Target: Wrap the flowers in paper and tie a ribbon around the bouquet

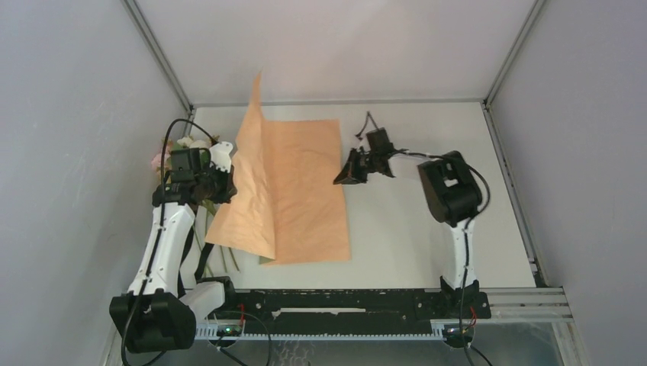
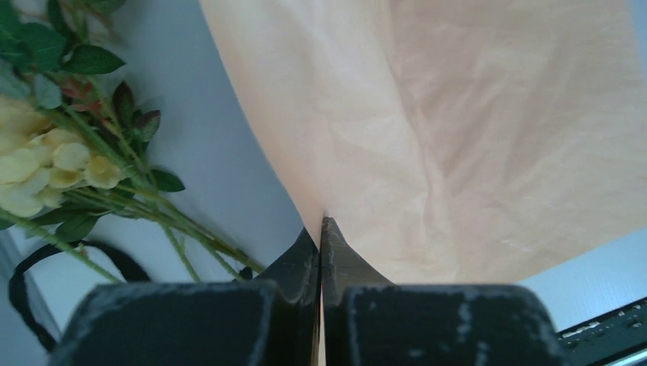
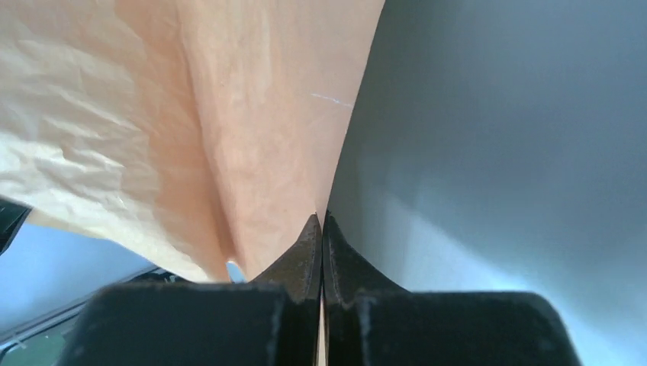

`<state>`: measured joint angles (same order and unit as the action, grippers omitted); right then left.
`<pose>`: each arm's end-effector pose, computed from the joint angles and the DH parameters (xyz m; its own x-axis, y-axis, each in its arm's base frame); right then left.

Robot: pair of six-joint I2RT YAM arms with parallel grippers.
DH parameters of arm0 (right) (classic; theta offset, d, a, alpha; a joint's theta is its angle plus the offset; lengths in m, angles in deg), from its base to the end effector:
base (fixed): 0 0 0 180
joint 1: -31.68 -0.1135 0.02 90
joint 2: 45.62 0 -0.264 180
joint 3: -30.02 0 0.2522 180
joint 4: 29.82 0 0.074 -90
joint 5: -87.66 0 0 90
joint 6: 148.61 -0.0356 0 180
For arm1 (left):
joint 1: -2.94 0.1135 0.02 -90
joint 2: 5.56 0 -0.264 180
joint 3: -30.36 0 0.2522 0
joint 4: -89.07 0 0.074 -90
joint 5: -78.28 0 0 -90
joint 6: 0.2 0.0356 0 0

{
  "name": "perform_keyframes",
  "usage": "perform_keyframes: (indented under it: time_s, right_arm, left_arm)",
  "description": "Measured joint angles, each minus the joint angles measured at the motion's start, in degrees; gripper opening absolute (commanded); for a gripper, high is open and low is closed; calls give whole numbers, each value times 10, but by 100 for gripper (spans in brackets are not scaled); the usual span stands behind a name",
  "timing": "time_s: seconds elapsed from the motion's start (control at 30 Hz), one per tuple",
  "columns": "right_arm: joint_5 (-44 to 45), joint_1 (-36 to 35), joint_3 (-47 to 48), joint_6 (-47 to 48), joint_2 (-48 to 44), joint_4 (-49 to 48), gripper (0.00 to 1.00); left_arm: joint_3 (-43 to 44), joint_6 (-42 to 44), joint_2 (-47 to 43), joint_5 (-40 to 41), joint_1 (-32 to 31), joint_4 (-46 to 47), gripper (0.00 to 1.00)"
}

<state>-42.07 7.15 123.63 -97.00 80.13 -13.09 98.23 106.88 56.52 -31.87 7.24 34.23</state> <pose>0.4040 0.2094 0.1172 -0.9729 0.0810 -0.2166 -0.1245 0.6058 0.7858 0.2180 0.0041 0.2911 -0.6745 0.2258 -0.7029 0.3691 0.9277 -0.0562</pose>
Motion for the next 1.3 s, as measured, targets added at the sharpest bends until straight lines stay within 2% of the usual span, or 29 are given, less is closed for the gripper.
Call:
perform_keyframes:
  time_s: [0.1,0.2,0.3,0.4,0.53,0.6,0.73,0.77,0.8,0.83,0.87,0.9,0.97,1.0,1.13,1.3]
  right_arm:
    - [33,54,-94,7,-109,8,0]
    - [84,143,-186,19,-252,15,0]
    - [129,227,-269,26,-392,14,0]
    - [169,215,-342,31,-480,12,0]
    - [209,171,-434,33,-546,35,0]
    - [224,149,-470,29,-584,55,0]
    - [281,94,-523,10,-705,106,0]
    - [302,74,-534,3,-735,113,5]
    - [317,55,-543,-7,-758,116,19]
    - [328,36,-552,-15,-772,119,38]
    - [335,26,-557,-24,-777,122,53]
    - [341,13,-561,-30,-780,130,60]
    - [352,4,-562,-43,-775,147,66]
    - [363,4,-562,-44,-775,160,68]
    - [435,9,-550,-45,-811,229,72]
    - [502,6,-523,-45,-883,252,74]
  left_arm:
    - [0,5,-19,20,7,0,0]
    - [0,8,-24,35,10,7,0]
    - [30,-3,41,33,1,15,0]
    - [137,-5,174,71,-27,19,0]
    - [342,4,364,140,-70,10,0]
    - [417,16,431,156,-96,6,0]
    - [497,47,520,191,-143,-10,0]
    - [512,54,539,200,-152,-19,0]
    - [526,59,558,208,-159,-26,3]
    - [538,64,575,216,-164,-33,9]
    - [551,69,592,223,-169,-41,16]
    - [559,73,607,231,-172,-46,26]
    - [563,78,626,245,-177,-57,60]
    - [563,82,632,249,-179,-64,73]
    - [563,77,635,271,-182,-85,99]
    - [559,69,599,285,-177,-101,100]
